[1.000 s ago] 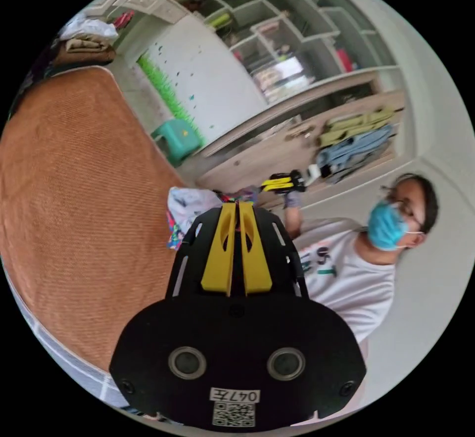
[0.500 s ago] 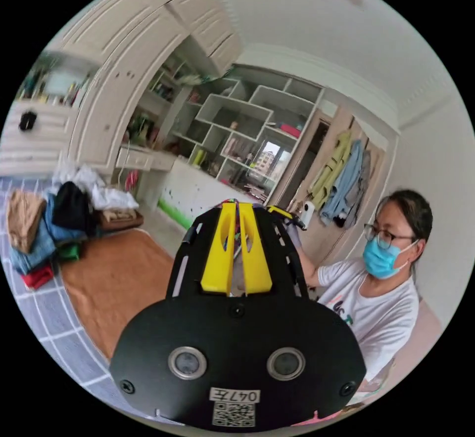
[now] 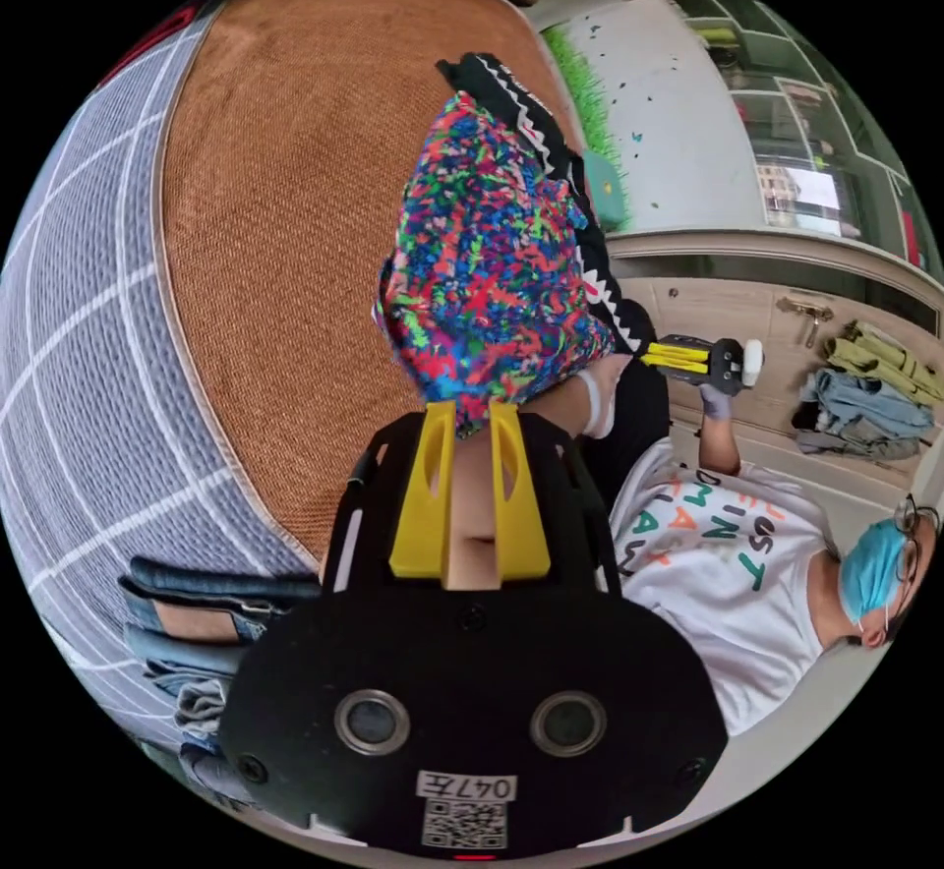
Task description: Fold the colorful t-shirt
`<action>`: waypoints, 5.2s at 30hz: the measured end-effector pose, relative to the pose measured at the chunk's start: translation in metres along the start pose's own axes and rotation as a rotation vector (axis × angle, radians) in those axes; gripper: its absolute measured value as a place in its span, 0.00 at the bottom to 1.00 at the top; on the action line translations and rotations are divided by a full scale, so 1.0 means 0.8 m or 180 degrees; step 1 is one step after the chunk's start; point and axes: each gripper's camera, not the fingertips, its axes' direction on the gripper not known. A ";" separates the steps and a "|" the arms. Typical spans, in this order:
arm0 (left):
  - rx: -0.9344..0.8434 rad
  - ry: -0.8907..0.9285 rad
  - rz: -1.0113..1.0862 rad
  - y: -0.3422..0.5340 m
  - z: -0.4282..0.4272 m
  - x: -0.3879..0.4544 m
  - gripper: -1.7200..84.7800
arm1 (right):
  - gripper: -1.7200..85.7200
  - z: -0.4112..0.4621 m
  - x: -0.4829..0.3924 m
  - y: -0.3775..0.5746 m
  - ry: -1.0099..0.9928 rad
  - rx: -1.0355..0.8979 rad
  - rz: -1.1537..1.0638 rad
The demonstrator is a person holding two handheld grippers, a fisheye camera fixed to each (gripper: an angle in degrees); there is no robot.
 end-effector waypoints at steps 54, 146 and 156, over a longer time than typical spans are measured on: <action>0.2340 0.1759 0.2281 0.072 0.165 0.127 0.02 | 0.02 0.159 0.328 0.030 -0.0882 0.1830 0.2485; 0.4835 -0.0740 0.2640 0.973 -0.919 0.085 0.01 | 0.01 -0.599 0.004 0.303 0.0388 0.4586 -0.1138; 0.5368 -0.1332 0.3984 1.244 -0.957 0.261 0.01 | 0.01 -0.699 -0.064 0.528 0.0116 0.5380 -0.1968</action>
